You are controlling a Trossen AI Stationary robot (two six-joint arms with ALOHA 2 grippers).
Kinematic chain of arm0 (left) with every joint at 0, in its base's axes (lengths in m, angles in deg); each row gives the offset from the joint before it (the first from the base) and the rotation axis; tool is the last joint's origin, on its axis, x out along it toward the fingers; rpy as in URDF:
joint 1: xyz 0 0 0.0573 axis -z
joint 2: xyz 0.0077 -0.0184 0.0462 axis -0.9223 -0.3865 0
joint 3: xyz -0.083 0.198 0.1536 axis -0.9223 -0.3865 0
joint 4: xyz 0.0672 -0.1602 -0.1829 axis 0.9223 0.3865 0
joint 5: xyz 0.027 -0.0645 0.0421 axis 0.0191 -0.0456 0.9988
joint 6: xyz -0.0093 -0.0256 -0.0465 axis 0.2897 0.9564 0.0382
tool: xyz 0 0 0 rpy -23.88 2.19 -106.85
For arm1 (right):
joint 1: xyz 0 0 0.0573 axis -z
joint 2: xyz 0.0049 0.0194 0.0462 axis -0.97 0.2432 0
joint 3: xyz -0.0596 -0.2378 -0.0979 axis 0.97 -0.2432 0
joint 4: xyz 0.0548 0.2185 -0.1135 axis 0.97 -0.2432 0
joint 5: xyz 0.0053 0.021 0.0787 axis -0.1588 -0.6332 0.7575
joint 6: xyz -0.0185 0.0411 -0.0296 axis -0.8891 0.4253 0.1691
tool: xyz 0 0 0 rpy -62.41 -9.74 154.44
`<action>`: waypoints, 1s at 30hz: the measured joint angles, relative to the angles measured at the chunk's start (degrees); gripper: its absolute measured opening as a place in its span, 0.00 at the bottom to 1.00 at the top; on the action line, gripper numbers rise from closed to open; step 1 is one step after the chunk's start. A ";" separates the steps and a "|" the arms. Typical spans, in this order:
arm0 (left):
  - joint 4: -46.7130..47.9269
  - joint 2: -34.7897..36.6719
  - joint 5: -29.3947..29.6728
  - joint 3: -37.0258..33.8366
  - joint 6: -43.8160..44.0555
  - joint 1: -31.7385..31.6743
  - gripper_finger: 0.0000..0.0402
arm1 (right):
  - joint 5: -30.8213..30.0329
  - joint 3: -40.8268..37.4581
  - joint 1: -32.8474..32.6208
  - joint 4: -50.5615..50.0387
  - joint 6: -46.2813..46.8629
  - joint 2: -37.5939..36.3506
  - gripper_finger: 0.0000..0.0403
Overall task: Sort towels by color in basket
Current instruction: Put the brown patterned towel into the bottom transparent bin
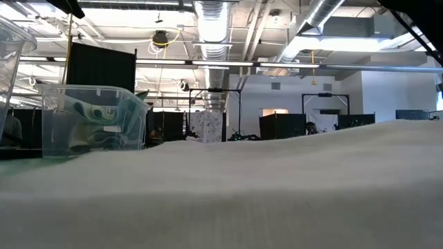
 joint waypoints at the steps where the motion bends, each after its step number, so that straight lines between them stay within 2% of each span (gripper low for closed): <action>1: 0.02 0.00 0.02 0.00 0.00 0.00 0.56 | 0.00 0.00 0.30 0.05 0.41 0.62 0.10; 14: -0.56 0.00 0.11 0.02 0.13 -1.32 0.56 | -0.15 -0.11 1.42 -0.94 1.99 5.49 0.10; 23: -3.83 0.00 -0.04 0.02 -2.08 -1.49 0.56 | -0.24 -0.09 2.48 -3.31 5.37 5.87 0.17; 27: -7.16 0.00 -3.56 1.54 -4.53 -1.49 0.56 | -0.74 -0.09 2.44 -3.72 5.84 5.87 0.23; 30: -10.49 0.04 -7.52 3.75 -6.18 -1.44 0.56 | -1.83 -0.09 2.44 -4.61 5.85 5.87 0.31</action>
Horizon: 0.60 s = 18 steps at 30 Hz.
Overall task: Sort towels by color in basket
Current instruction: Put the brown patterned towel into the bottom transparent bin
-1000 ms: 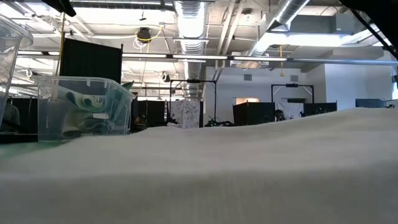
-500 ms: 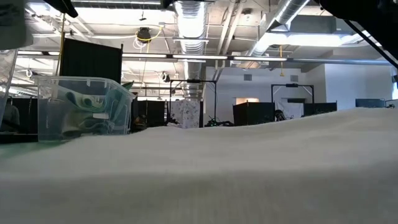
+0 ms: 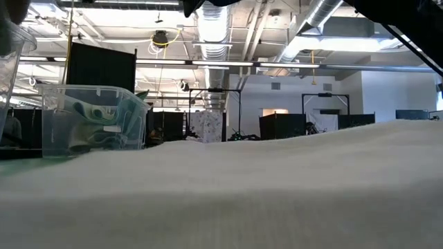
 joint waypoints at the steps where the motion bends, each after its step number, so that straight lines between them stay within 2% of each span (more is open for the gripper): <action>1: -1.42 0.00 -1.88 0.72 -0.52 0.17 0.56 | -0.13 0.00 0.00 -0.03 -0.02 0.00 0.34; 5: -6.72 0.02 -11.51 2.87 -2.31 0.98 0.56 | -0.18 0.00 0.07 -0.40 0.00 0.00 0.47; 8: -10.48 -0.12 -16.64 2.89 -3.23 2.07 0.56 | -0.18 0.00 0.30 -1.36 0.02 0.00 0.55; 13: -14.45 -2.12 -18.43 2.89 -2.88 6.06 0.61 | -0.16 0.00 0.48 -2.94 0.15 0.00 0.59; 18: -11.91 -5.62 -19.17 2.89 4.17 9.51 0.69 | -0.17 0.00 0.86 -4.06 0.13 0.00 0.59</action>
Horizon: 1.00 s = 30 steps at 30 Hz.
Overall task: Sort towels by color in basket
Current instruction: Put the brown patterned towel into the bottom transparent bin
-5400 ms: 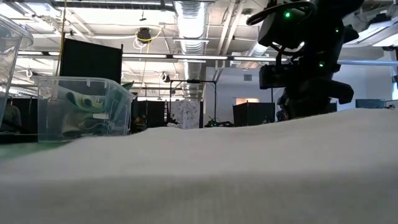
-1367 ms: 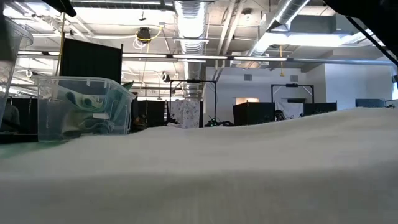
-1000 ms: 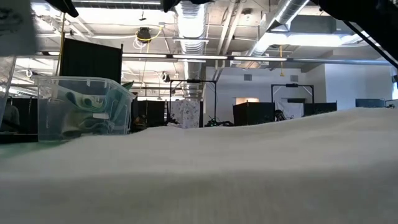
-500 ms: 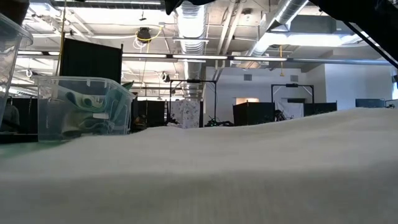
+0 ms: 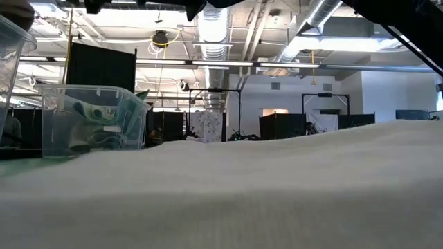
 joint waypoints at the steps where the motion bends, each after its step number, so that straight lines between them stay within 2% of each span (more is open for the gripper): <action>1: 0.57 -0.72 -0.78 -0.01 1.76 0.49 0.70 | 0.02 0.00 0.14 -0.24 0.00 0.00 0.59; 6: 0.41 -3.92 -2.28 -0.02 6.79 2.86 0.74 | 0.02 0.00 0.65 -0.57 0.00 0.00 0.59; 11: 0.99 -7.80 -1.96 -0.02 6.48 3.31 0.74 | 0.02 0.00 0.71 -0.57 -0.04 0.00 0.59; 18: 9.58 -14.01 0.06 -0.02 8.67 1.74 0.72 | 0.01 0.00 0.76 -1.58 0.28 0.00 0.59; 21: 10.49 -16.10 0.17 -0.02 7.83 1.87 0.63 | -0.29 0.00 0.83 -2.59 0.28 0.00 0.59; 23: 10.68 -16.98 -0.31 -0.02 7.01 2.04 0.53 | -0.66 0.00 0.80 -3.67 0.17 0.00 0.59; 30: 11.14 -17.59 -3.54 -0.02 5.41 3.12 0.12 | -1.76 -0.02 1.02 -11.66 -1.59 -2.02 0.59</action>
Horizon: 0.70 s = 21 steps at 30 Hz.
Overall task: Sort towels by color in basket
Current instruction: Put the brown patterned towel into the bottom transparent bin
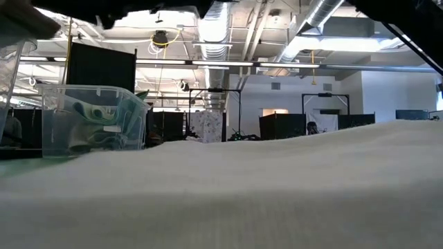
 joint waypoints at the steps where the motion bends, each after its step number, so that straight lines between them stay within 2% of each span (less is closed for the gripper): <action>1: 0.06 0.04 -0.93 0.00 -0.03 0.22 0.07 | -1.05 0.00 0.00 -2.31 -0.66 -0.80 0.59; 3: 0.17 0.04 -3.38 0.00 0.32 0.60 0.05 | -2.97 0.00 0.00 -6.43 -2.38 -2.19 0.59; 9: -0.41 0.02 -10.12 -0.02 3.42 1.02 0.09 | -8.27 0.02 0.00 -23.40 -5.11 -7.54 0.59; 13: -2.51 0.02 -12.13 -0.28 3.67 1.46 0.07 | -12.34 0.02 -0.10 -35.74 -5.41 -10.71 0.59; 21: -11.29 0.02 -17.56 -8.19 3.02 1.48 0.07 | -17.78 0.02 -1.35 -56.12 -1.61 -15.91 0.59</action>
